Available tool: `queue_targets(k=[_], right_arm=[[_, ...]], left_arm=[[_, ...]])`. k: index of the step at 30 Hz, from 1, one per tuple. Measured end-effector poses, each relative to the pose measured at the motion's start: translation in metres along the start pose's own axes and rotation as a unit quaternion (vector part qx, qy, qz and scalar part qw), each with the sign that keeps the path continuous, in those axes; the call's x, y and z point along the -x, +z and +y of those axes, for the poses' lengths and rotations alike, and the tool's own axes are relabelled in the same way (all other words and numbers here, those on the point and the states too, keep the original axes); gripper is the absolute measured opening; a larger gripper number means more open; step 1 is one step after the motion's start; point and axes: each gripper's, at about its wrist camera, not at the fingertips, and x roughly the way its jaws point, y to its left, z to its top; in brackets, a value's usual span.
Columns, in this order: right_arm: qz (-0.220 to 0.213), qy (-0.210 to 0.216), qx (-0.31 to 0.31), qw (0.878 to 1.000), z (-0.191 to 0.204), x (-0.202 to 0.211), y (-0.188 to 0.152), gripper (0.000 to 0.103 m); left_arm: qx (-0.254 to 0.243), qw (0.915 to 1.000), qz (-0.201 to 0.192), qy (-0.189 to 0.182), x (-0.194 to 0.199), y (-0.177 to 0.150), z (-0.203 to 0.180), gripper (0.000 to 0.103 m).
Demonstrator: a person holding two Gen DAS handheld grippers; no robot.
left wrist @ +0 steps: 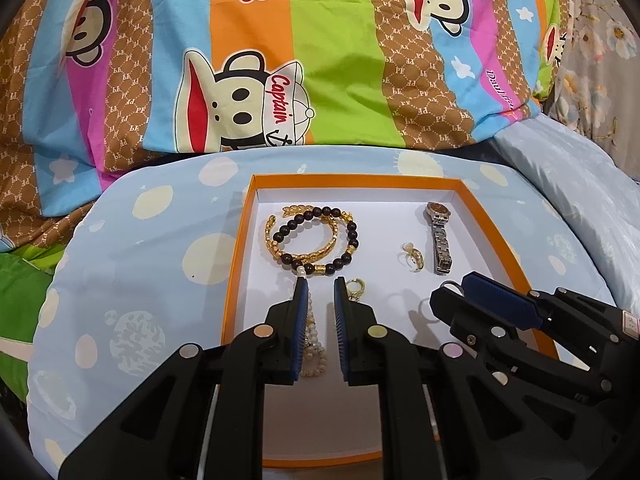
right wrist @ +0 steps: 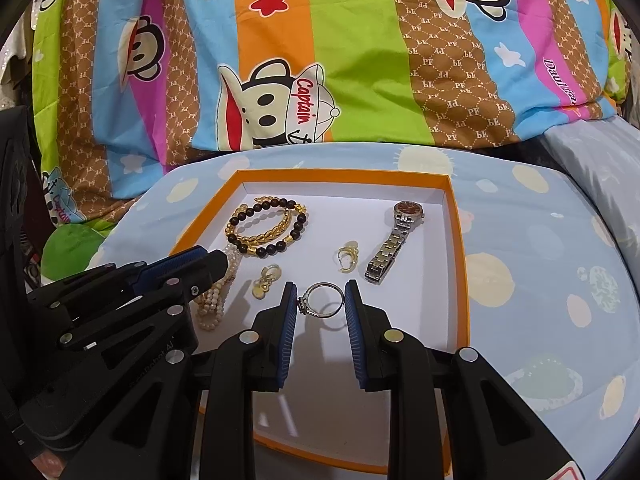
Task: Organize jewelry
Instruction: 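Drop the charm into the orange box with the left tool while the right tool drops the ring, then grasp a gold hoop earring from the sheet with the right tool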
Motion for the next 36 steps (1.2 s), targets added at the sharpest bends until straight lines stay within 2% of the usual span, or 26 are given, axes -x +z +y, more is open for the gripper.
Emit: queue_targets(k=[8, 10, 12, 14, 20, 26, 31, 36], right_arm=[[0.004, -0.003, 0.006, 1.000, 0.000, -0.005, -0.001, 0.025], [0.002, -0.002, 0.004, 1.000, 0.000, -0.004, -0.001, 0.027], [-0.004, 0.001, -0.002, 1.000, -0.002, -0.001, 0.000, 0.035], [-0.015, 0.002, -0.007, 1.000, -0.005, 0.003, 0.002, 0.039], [-0.043, -0.003, -0.035, 0.998, -0.023, 0.020, 0.010, 0.039], [-0.060, -0.010, -0.049, 0.997, -0.033, 0.045, 0.008, 0.039], [-0.060, -0.009, -0.040, 0.997, -0.030, 0.068, -0.009, 0.039], [-0.051, 0.005, -0.022, 0.998, -0.019, 0.094, -0.041, 0.039]], left_arm=[[0.014, 0.9999, 0.004, -0.001, -0.002, 0.000, 0.005, 0.014], [0.024, 0.9997, 0.003, -0.001, -0.002, 0.001, 0.009, 0.017], [0.036, 0.9994, 0.002, -0.002, 0.000, 0.003, 0.014, 0.023], [0.049, 0.9988, -0.004, -0.005, 0.003, 0.005, 0.019, 0.023], [0.061, 0.9980, -0.016, -0.003, 0.014, 0.011, 0.027, 0.023], [0.065, 0.9972, -0.037, -0.004, 0.041, 0.012, 0.030, 0.023], [0.061, 0.9971, -0.045, -0.002, 0.065, -0.002, 0.031, 0.023], [0.055, 0.9977, -0.040, 0.000, 0.083, -0.026, 0.030, 0.024]])
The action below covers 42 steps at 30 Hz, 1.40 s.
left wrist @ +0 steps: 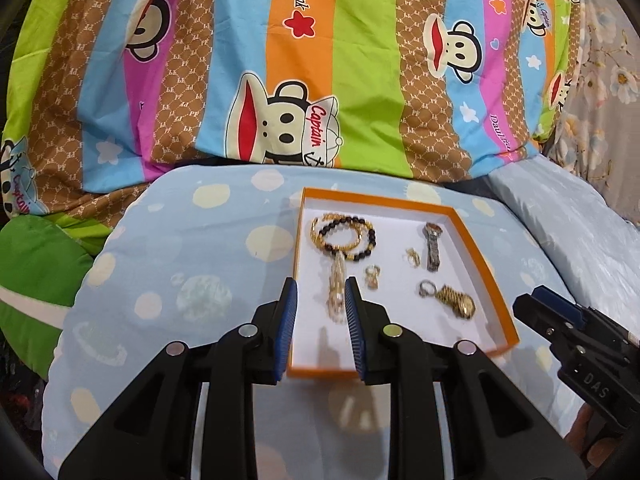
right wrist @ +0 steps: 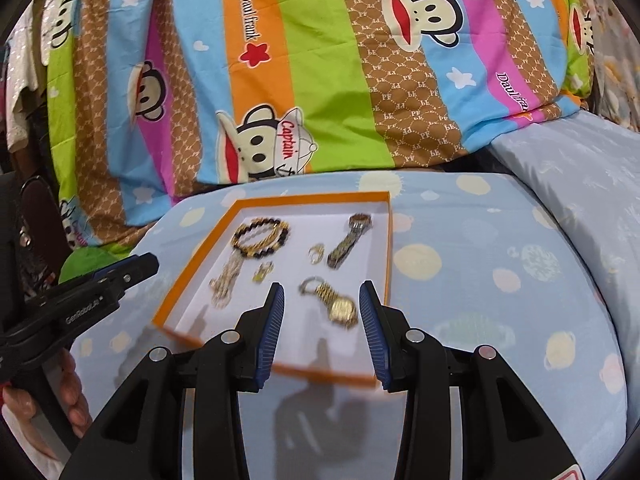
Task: Organize jewelry
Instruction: 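Grasp a gold hoop earring from the sheet with the right tool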
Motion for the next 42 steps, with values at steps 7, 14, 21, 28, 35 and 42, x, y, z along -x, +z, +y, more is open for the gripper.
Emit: queue_targets(k=[7, 14, 21, 28, 35, 42], right_arm=[[0.009, 0.007, 0.043, 0.999, 0.030, 0.028, -0.055, 0.039], [0.032, 0.022, 0.037, 0.999, 0.042, 0.030, -0.081, 0.039], [0.055, 0.026, 0.046, 0.997, 0.054, 0.026, -0.096, 0.039], [0.064, 0.027, 0.065, 0.995, 0.066, 0.026, -0.102, 0.045], [0.085, 0.026, 0.081, 0.993, 0.076, 0.017, -0.105, 0.046], [0.099, 0.022, 0.076, 0.992, 0.075, 0.010, -0.105, 0.035]], left_arm=[[-0.007, 0.9999, 0.008, 0.011, 0.023, -0.046, 0.000, 0.035], [-0.010, 0.9994, 0.023, 0.023, 0.028, -0.074, -0.003, 0.035], [-0.021, 0.9985, 0.034, 0.039, 0.029, -0.090, -0.003, 0.035], [-0.014, 0.9975, 0.059, 0.037, 0.028, -0.101, 0.006, 0.035], [-0.011, 0.9970, 0.064, 0.041, 0.025, -0.102, 0.007, 0.046], [-0.014, 0.9968, 0.067, 0.042, 0.024, -0.101, 0.006, 0.046]])
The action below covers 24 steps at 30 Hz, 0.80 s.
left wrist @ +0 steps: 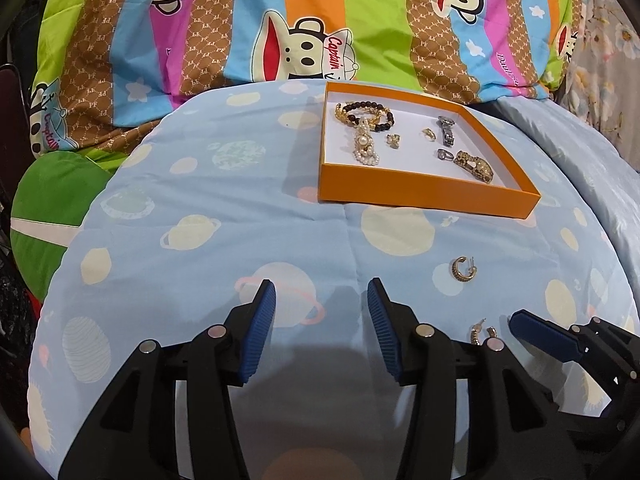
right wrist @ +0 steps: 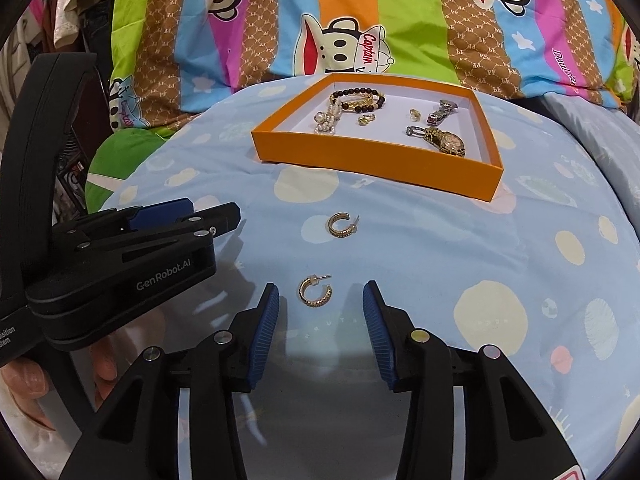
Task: Organize jewelry
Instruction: 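Grasp a gold hoop earring from the sheet with the right tool, then grasp a second gold hoop earring with the left tool while the right tool holds its earring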
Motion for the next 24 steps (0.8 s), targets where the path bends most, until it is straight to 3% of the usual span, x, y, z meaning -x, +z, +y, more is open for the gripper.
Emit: queue_targets(k=[8, 18, 24], right_arm=[[0.006, -0.003, 0.009, 1.000, 0.004, -0.003, 0.001, 0.015], [-0.004, -0.002, -0.018, 1.000, -0.009, 0.001, 0.001, 0.014], [-0.016, -0.032, -0.046, 0.998, -0.027, 0.006, 0.002, 0.014]], left_arm=[[-0.008, 1.0000, 0.004, 0.001, -0.001, 0.001, -0.003, 0.047], [-0.018, 0.9998, 0.002, -0.001, -0.001, 0.001, -0.007, 0.047], [-0.021, 0.9998, 0.004, -0.003, -0.002, 0.001, -0.009, 0.048]])
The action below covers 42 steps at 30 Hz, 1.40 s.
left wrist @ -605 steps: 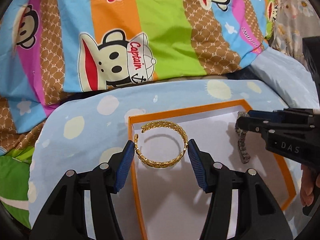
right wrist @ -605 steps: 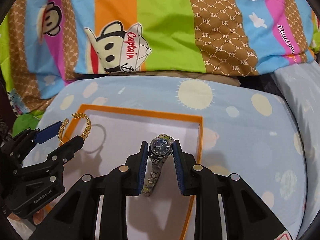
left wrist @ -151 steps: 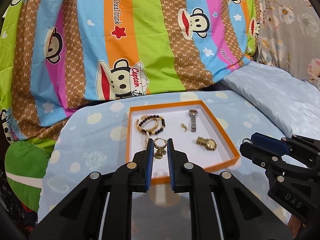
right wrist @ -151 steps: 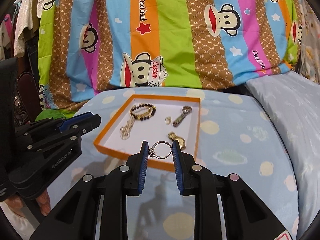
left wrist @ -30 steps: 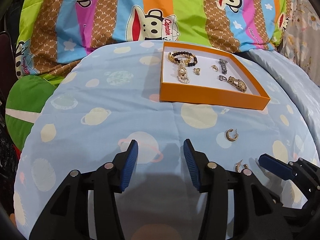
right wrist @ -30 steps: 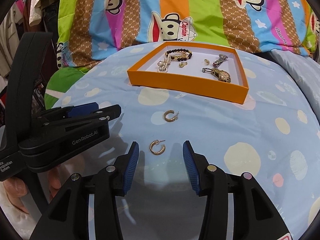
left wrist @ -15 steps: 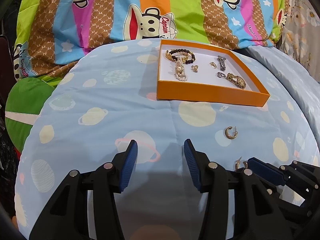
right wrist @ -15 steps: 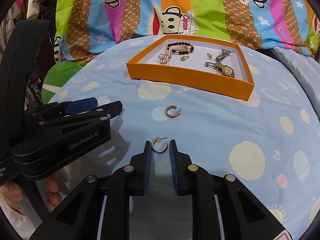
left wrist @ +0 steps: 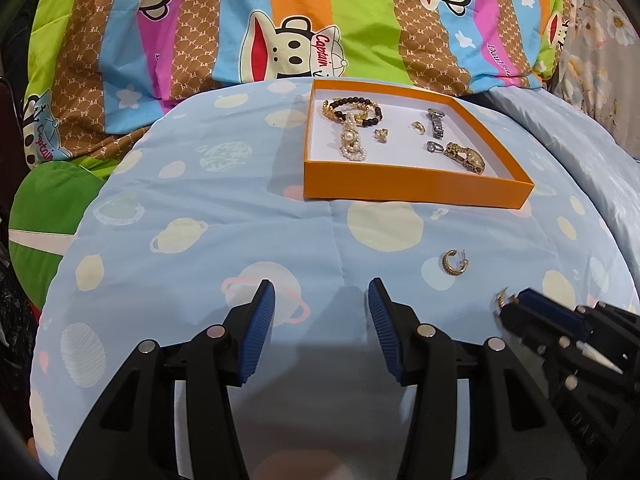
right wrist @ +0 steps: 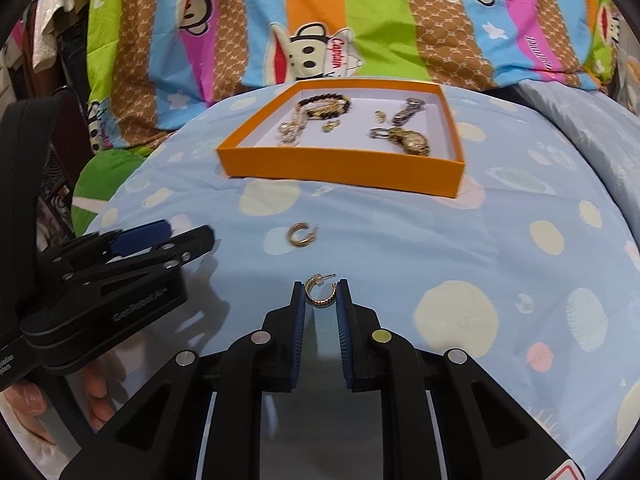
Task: Organize jewelry
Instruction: 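Grasp a second gold hoop earring with the left tool while the right tool holds its earring, then release the earring into the box with the left tool while the right tool releases its earring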
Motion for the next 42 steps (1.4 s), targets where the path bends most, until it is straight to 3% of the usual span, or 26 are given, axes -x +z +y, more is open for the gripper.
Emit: queue_targets(k=[3, 10, 14, 20, 22, 30, 42], right_arm=[[-0.006, -0.019, -0.015, 1.000, -0.011, 0.002, 0.002, 0.014], [-0.013, -0.047, -0.046, 0.998, -0.034, 0.006, 0.004, 0.014], [-0.013, -0.049, -0.059, 0.997, -0.043, 0.006, 0.004, 0.014], [-0.014, -0.049, -0.062, 0.997, -0.045, 0.006, 0.005, 0.014], [-0.014, -0.049, -0.061, 0.997, -0.045, 0.006, 0.005, 0.014], [-0.011, -0.048, -0.062, 0.997, -0.044, 0.005, 0.005, 0.014], [-0.013, -0.038, -0.051, 0.998, -0.038, 0.006, 0.004, 0.014]], left_arm=[[0.002, 1.0000, -0.001, -0.008, 0.001, 0.000, -0.005, 0.057], [-0.021, 0.9979, -0.003, -0.061, -0.002, 0.005, -0.039, 0.057], [-0.051, 0.9970, 0.013, -0.057, -0.013, 0.010, -0.063, 0.057], [-0.049, 0.9970, 0.018, -0.056, -0.021, 0.015, -0.069, 0.057], [-0.047, 0.9971, 0.018, -0.058, -0.021, 0.016, -0.068, 0.054], [-0.041, 0.9956, 0.016, -0.082, -0.020, 0.016, -0.065, 0.018], [-0.034, 0.9959, -0.001, -0.084, -0.007, 0.012, -0.054, 0.017]])
